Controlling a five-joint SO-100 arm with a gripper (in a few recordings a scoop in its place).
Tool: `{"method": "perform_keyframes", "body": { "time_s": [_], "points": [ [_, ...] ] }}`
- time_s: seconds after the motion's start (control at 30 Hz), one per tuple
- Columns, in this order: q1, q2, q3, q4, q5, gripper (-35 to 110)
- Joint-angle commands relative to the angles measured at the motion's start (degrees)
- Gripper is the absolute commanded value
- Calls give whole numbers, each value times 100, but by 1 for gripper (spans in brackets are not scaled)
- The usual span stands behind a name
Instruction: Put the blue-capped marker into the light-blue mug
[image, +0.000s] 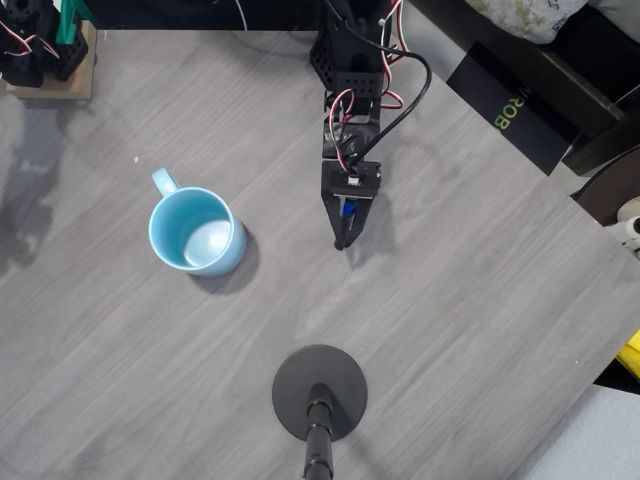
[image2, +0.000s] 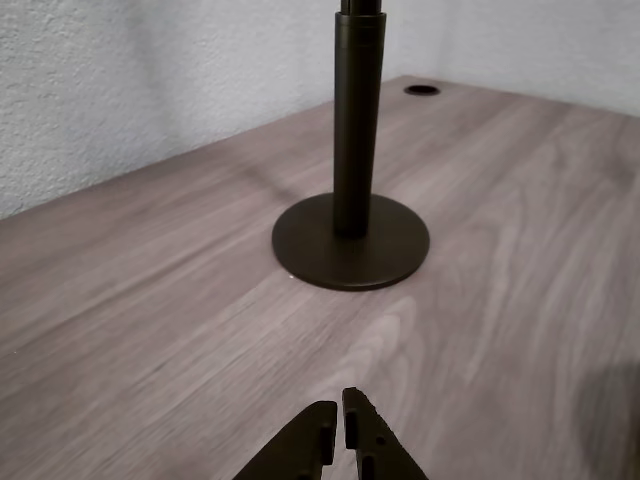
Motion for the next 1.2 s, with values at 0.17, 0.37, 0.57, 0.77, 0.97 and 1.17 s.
{"method": "perform_keyframes", "body": {
  "time_s": [0.17,0.37,0.57,0.77,0.97,1.17],
  "points": [
    [387,-105,-668,114,132,0],
    [457,-167,-765,176,149,19],
    [492,-272,-923,176,167,20],
    [606,-510,-1222,176,211,21],
    [686,-712,-1371,132,211,22],
    [765,-1037,-1679,132,220,22]
  ]
}}
